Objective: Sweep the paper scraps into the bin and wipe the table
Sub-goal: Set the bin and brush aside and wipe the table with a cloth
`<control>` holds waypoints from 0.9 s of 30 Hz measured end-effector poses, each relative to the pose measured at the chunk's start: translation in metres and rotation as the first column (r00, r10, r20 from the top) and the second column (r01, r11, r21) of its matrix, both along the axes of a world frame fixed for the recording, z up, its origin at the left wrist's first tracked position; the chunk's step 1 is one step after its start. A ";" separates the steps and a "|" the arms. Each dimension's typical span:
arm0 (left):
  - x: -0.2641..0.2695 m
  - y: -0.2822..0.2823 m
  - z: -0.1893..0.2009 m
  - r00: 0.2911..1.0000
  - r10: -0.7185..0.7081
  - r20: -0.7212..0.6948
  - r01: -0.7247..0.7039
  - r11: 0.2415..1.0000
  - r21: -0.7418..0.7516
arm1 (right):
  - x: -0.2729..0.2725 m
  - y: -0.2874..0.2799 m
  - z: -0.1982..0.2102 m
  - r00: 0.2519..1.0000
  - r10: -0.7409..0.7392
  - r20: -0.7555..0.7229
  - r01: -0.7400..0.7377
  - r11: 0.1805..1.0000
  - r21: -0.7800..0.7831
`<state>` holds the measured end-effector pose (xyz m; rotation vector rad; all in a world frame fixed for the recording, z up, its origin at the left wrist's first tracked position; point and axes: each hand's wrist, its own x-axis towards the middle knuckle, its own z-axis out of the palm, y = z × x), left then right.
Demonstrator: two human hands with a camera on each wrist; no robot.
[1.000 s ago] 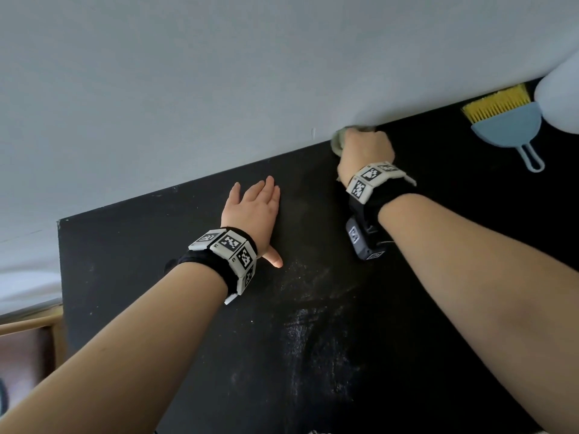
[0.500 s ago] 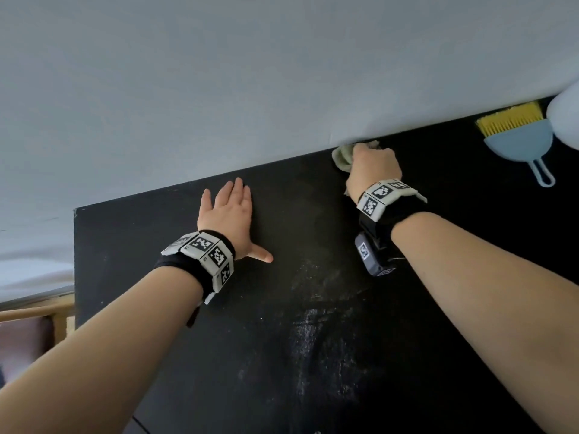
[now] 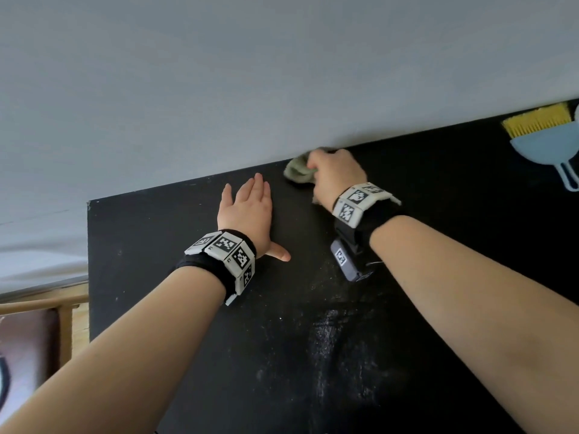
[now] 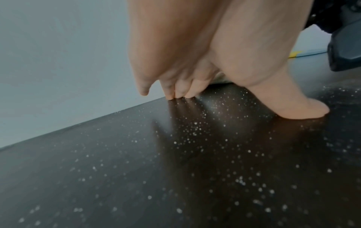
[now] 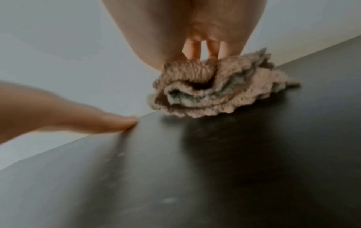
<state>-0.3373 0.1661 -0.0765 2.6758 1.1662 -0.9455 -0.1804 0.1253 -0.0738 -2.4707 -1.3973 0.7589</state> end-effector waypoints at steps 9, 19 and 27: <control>0.002 -0.002 0.000 1.000 0.005 0.004 -0.005 1.000 0.002 | 0.022 -0.019 -0.007 0.985 -0.085 0.151 0.095 0.994 -0.058; 0.000 -0.001 0.003 1.000 0.002 0.005 -0.002 1.000 -0.016 | -0.035 -0.086 -0.009 0.952 0.307 -0.013 -0.307 0.952 -0.009; -0.020 -0.035 0.004 0.990 -0.137 -0.008 0.137 0.990 -0.046 | 0.021 -0.055 -0.001 0.982 -0.014 0.189 0.028 0.997 -0.069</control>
